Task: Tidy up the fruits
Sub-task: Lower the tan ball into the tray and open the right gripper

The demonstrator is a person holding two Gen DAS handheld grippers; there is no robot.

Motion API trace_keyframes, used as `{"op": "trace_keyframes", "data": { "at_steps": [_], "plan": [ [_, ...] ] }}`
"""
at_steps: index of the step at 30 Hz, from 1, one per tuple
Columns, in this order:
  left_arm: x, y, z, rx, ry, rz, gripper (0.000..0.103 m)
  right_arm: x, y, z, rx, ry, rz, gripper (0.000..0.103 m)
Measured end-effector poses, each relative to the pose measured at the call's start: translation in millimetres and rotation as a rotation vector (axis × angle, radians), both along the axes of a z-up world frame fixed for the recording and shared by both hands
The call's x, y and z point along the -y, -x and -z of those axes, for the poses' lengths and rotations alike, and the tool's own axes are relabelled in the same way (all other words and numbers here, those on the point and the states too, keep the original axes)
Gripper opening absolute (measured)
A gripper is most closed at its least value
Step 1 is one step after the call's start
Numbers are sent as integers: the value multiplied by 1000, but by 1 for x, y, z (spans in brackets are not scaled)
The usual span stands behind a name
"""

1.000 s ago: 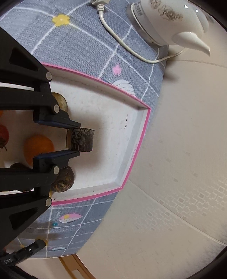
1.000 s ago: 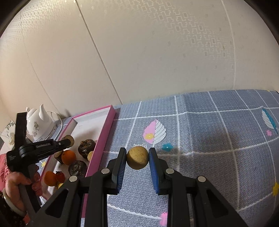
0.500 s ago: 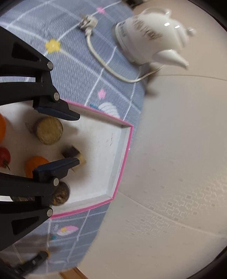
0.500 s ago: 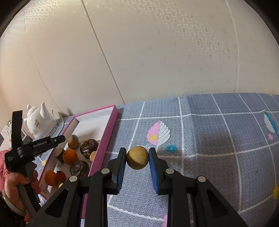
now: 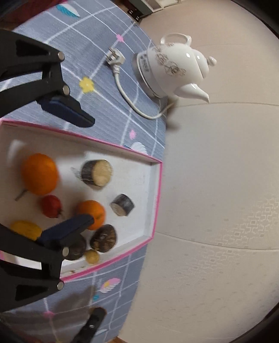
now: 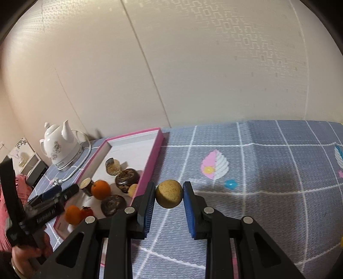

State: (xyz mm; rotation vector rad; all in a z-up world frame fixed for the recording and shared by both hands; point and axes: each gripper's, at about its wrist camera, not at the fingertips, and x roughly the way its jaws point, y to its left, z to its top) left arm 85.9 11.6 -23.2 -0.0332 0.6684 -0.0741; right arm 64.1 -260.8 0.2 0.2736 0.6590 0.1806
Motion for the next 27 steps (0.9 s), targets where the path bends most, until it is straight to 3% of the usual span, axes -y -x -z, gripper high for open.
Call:
{"op": "trace_keyframes", "data": {
  "at_steps": [5,11,15,27],
  "plan": [
    [-9,18,0,-10,27,-15,103,-14,1,1,1,10,-42,26],
    [-11,34,-6,49,-83,-51,103,-35,7,3,1,19,-111,26],
    [-14,41,-4,26,-130,-91,103,-54,15,3,10,66,-162,26],
    [-27,61,-6,43,-110,-166,103,-90,31,20,-42,152,-223,26]
  ]
}}
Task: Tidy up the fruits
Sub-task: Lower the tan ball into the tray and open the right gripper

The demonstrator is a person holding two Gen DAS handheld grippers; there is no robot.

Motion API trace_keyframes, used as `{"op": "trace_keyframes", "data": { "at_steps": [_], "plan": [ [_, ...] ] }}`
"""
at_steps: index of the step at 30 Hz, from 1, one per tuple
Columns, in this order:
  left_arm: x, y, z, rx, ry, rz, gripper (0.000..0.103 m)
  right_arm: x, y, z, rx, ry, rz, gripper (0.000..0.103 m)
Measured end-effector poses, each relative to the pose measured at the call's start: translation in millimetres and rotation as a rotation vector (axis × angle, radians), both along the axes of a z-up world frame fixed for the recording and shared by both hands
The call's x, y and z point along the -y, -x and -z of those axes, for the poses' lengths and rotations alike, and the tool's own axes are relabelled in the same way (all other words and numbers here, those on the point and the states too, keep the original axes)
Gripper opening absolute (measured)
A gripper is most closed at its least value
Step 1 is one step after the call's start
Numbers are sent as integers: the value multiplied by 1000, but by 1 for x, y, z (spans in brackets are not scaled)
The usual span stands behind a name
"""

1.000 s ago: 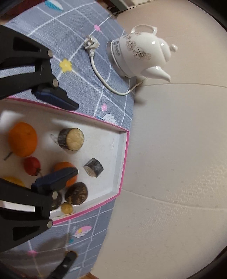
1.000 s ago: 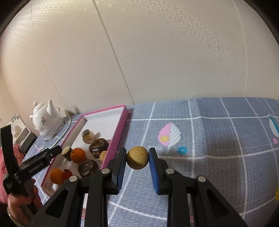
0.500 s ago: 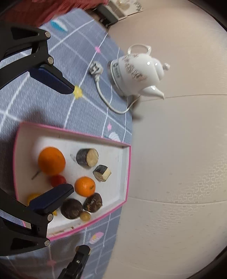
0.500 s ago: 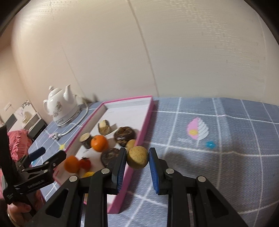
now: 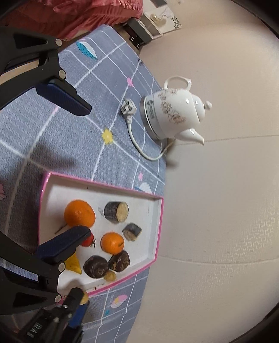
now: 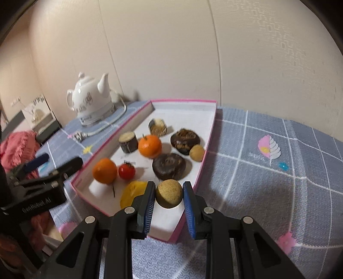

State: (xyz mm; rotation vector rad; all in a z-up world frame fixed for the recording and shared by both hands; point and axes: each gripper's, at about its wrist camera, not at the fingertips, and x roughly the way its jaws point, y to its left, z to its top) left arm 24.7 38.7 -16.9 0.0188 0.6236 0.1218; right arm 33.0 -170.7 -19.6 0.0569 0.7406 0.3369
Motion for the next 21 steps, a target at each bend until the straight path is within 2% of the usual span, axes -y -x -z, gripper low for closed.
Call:
{"op": "trace_keyframes", "data": {
  "at_steps": [7,13,21],
  "plan": [
    [-6,9,-1,10,-11,-14,103,-12,3,4,-1,70,-7,26],
    [-5,15,2,-9,-18,1,103,-17,5,2,43,131,15,27],
    [-3,21,2,-10,6,20,103,9,10,-17,92,59,122,30]
  ]
}}
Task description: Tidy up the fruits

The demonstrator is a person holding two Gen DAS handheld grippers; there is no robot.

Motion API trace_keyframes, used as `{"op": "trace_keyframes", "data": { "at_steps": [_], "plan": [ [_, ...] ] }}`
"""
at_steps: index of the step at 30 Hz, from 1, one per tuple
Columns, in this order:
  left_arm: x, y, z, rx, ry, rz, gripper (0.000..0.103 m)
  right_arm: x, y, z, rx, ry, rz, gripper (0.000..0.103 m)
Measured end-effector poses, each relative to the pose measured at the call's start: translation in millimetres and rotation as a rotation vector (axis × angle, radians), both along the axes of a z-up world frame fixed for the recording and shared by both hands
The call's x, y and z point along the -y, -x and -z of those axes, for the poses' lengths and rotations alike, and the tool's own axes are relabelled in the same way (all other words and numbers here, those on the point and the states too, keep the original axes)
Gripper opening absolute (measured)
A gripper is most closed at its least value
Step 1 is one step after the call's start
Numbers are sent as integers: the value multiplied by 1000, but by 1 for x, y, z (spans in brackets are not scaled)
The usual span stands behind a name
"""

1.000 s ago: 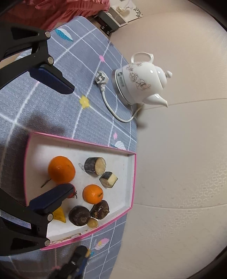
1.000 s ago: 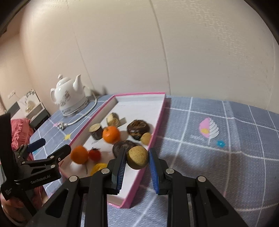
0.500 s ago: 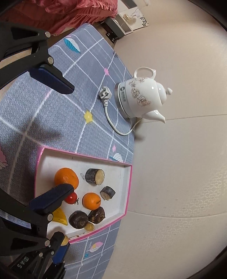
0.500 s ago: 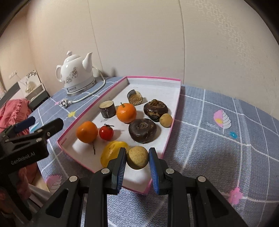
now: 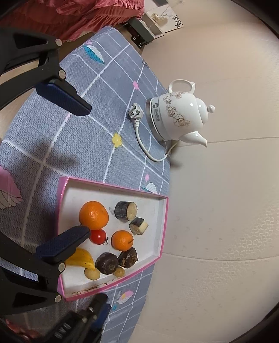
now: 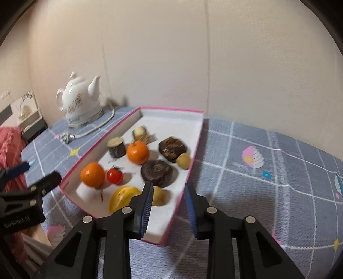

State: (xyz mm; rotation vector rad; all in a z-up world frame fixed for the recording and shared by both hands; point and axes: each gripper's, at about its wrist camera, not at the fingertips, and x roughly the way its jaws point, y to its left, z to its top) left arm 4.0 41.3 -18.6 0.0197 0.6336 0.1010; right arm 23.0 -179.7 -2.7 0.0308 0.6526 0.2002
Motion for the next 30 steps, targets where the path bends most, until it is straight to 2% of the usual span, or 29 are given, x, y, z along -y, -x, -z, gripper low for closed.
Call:
{"op": "trace_keyframes", "data": {
  "at_steps": [6,13,17,18,20,30],
  "plan": [
    [1,5,-3,9,6,13,103,22,17,-11,20,-94,67,36],
    [2,15,-4,13,17,35,103,3,36,-4,-10,-40,76,38],
    [0,22,-5,19,17,28,103,-7,47,-1,-24,-48,92,39],
    [-1,24,-5,22,16,26,103,-8,50,0,-26,-48,103,40],
    [-2,28,-6,25,24,33,103,-12,54,2,-31,-50,123,48],
    [-1,35,-7,32,14,45,103,-23,60,-6,23,-55,93,49]
  ]
}}
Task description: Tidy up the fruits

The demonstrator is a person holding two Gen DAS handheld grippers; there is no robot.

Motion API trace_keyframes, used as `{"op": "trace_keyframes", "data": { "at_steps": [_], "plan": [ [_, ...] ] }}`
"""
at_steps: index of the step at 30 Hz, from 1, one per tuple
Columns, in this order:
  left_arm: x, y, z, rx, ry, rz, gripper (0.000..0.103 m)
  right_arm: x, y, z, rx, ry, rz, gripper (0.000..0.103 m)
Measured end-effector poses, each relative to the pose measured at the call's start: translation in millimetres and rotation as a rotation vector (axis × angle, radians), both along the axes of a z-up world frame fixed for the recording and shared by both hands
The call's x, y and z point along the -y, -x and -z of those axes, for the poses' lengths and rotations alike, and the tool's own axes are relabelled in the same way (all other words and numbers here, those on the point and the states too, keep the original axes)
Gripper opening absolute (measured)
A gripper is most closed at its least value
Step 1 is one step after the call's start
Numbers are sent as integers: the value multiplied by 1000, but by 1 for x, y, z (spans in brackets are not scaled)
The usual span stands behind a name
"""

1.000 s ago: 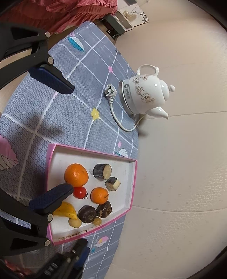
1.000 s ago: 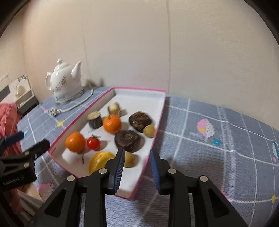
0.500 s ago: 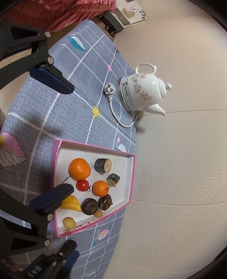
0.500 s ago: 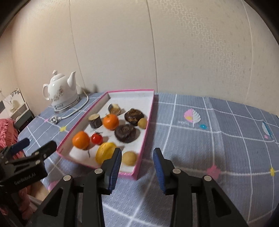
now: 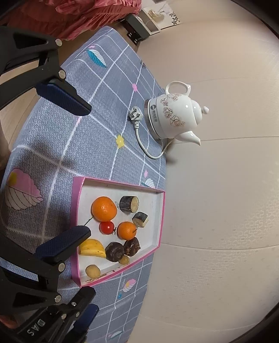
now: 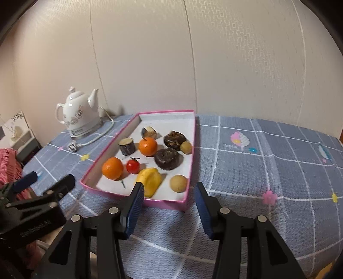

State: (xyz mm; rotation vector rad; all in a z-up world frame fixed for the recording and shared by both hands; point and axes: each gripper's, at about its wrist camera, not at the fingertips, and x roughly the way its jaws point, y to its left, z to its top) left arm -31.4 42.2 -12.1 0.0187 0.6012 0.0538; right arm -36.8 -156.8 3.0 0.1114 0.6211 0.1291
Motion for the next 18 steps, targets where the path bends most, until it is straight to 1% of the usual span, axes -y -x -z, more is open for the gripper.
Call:
{"op": "trace_keyframes", "data": {
  "at_steps": [18],
  "plan": [
    [3,-1,2,-12,-3,1,103,-2,-4,3,-15,-3,-8,49]
  ]
}}
